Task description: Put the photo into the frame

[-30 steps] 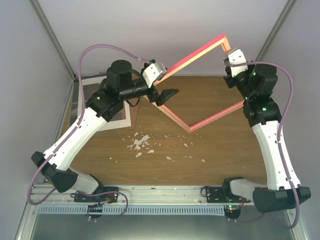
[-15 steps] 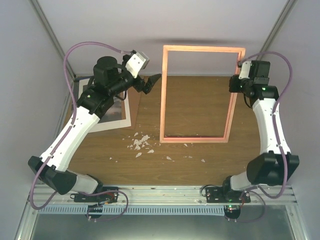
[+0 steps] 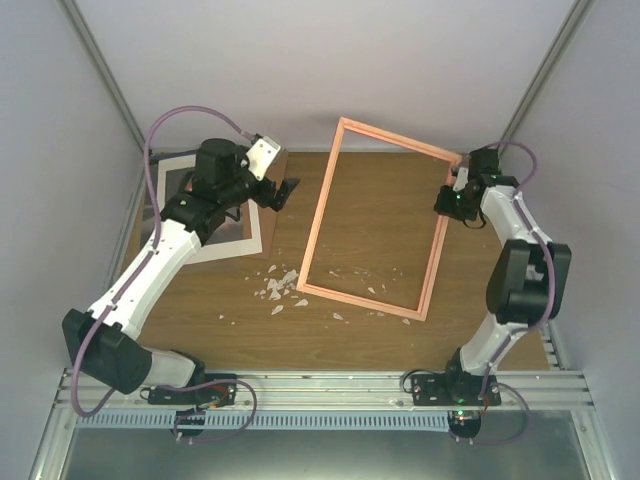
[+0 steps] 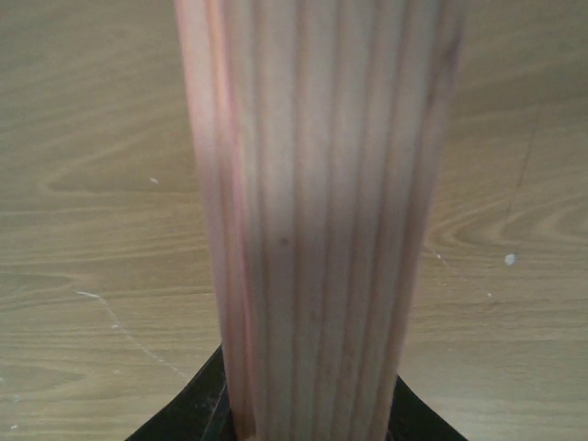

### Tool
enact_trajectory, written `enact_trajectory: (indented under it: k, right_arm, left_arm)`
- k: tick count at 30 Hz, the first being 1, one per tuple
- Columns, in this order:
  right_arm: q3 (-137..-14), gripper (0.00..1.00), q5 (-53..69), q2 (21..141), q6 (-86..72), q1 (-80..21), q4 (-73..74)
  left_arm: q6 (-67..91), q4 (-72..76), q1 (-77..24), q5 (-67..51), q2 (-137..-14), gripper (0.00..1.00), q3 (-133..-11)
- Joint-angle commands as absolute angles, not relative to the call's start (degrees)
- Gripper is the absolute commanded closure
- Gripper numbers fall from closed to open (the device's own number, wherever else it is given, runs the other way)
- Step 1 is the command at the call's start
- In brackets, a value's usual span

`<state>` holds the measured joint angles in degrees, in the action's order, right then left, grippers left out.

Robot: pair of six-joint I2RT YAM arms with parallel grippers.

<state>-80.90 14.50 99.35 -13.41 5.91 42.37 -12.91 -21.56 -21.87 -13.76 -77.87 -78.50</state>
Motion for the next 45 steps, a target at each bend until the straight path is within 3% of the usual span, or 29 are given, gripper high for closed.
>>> enact_trajectory:
  k: [1,16,25,37,45]
  right_arm:
    - [-82.0,1.00,18.0,106.2,-16.4,5.9,41.3]
    - [-91.3,0.93,16.9,126.0,-20.4,3.2,39.2]
    - [-98.2,0.88,13.9,131.7,-19.9,0.0,42.1]
    - [-92.3,0.80,11.4,129.1,-17.8,-4.3,41.3]
    - [-84.4,0.74,10.4,124.8,-19.5,-6.0,37.1]
  left_arm:
    - [-11.9,-21.7,-21.4,-13.7,-80.1,0.01,-75.7]
    - [-2.0,-20.0,-16.1,-22.0,-98.7,0.04,-71.5]
    - [-0.2,-19.6,-13.6,-26.5,-104.2,0.06,-69.5]
    - [0.9,-18.1,-11.0,-29.0,-102.2,0.09,-65.8]
    - [-4.0,-19.2,-10.5,-23.5,-90.7,0.07,-57.0]
